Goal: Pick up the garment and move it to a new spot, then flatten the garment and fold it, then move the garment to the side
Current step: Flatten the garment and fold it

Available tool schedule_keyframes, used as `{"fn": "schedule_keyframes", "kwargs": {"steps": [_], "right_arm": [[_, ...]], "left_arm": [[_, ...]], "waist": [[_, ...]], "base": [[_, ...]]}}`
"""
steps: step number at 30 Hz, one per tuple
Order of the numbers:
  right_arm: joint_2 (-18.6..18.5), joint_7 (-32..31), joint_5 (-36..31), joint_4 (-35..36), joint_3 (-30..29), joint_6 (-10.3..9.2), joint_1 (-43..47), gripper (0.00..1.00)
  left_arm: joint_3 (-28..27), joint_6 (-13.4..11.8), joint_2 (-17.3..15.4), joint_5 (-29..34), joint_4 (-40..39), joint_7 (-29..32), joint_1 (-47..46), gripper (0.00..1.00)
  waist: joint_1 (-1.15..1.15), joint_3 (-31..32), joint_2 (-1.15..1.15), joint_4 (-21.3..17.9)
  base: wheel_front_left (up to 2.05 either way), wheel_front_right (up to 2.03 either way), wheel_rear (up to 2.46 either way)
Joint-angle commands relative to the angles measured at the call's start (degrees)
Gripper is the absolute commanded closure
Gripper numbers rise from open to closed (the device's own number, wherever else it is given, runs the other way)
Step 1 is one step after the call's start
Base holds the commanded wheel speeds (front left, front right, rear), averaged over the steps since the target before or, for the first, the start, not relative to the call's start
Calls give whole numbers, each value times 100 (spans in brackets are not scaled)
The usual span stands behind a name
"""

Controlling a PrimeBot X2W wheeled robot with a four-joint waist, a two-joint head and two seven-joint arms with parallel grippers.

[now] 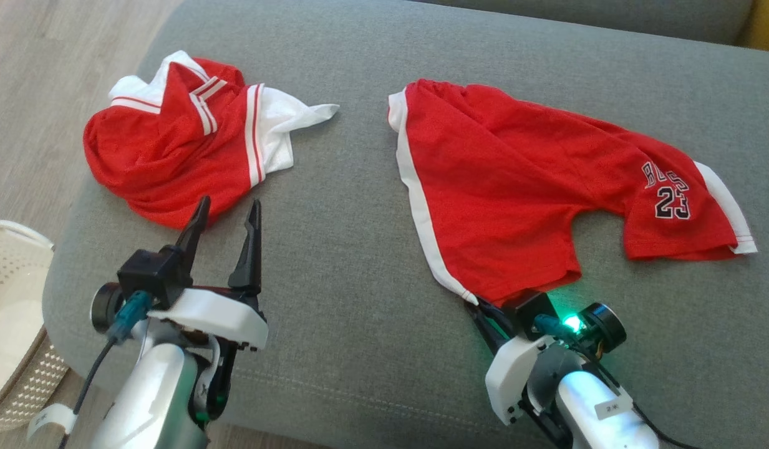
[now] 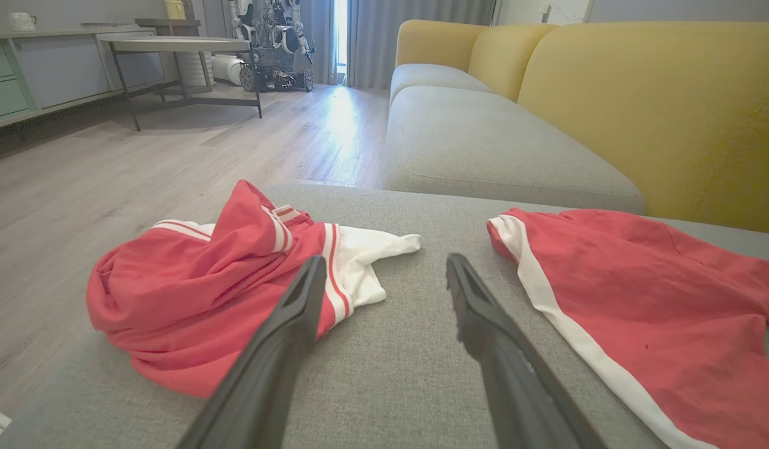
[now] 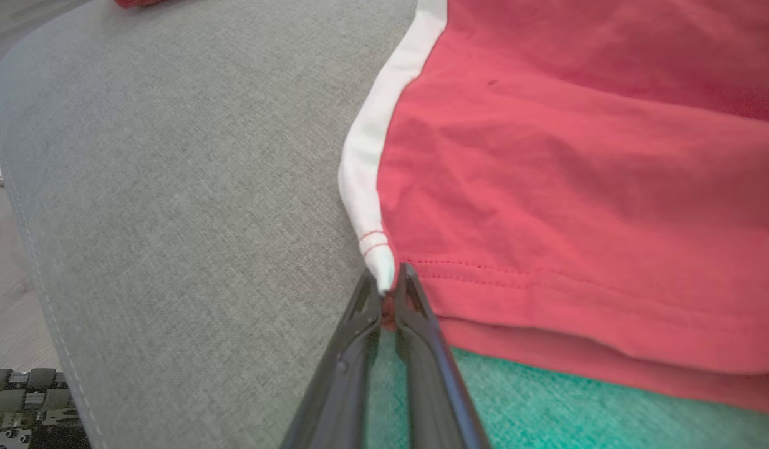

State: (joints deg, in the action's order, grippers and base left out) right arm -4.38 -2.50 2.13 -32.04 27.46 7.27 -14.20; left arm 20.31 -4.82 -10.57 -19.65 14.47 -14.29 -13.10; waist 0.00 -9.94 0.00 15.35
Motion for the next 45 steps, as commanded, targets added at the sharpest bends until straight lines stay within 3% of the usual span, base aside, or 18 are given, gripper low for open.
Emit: {"fn": "schedule_keyframes", "kwargs": {"steps": [1, 9, 19, 25, 32, 33, 34, 35, 45], "right_arm": [[68, 23, -76, 10, 38, 22, -106, 100], [10, 6, -294, 230, -506, 22, 20, 100], [-673, -620, -657, 1345, -1473, 22, 286, 100], [-1031, -829, -774, 1889, -2161, 22, 287, 100], [-893, -815, -848, 2092, -2764, 22, 236, 100], [-832, -808, -833, 2051, -2765, 22, 233, 84], [-768, -787, -812, 2023, -2752, 22, 233, 51], [-720, -757, -817, 2007, -2738, 22, 237, 0], [-166, -520, -547, 2189, -2969, 22, 699, 0]], "left_arm": [[-273, 24, -81, 73, -187, -70, -266, 0], [-468, 95, -29, 192, -222, -70, -175, 0], [-660, 173, 42, 318, -302, -71, -211, 0], [-725, 235, 98, 385, -316, -71, -265, 0], [-816, 317, 135, 433, -282, -71, -310, 0], [-826, 329, 140, 439, -270, -71, -310, 0], [-834, 339, 142, 447, -260, -71, -308, 0], [-845, 348, 144, 454, -251, -71, -307, 0], [-937, 350, 127, 479, -193, -71, -177, 0]], "waist": [[0, -6, 0, -30], [0, 33, 0, -352], [0, -141, 0, -883], [0, -250, 0, -992], [0, -321, 0, -1088], [0, -315, 0, -1101], [0, -308, 0, -1115], [0, -300, 0, -1129], [0, -68, 0, -1266]], "base": [[0, 0, 0], [0, 0, 0], [0, 0, 0], [0, 0, 0], [0, 0, 0], [0, 0, 0], [0, 0, 0], [0, 0, 0], [0, 0, 0]]}}
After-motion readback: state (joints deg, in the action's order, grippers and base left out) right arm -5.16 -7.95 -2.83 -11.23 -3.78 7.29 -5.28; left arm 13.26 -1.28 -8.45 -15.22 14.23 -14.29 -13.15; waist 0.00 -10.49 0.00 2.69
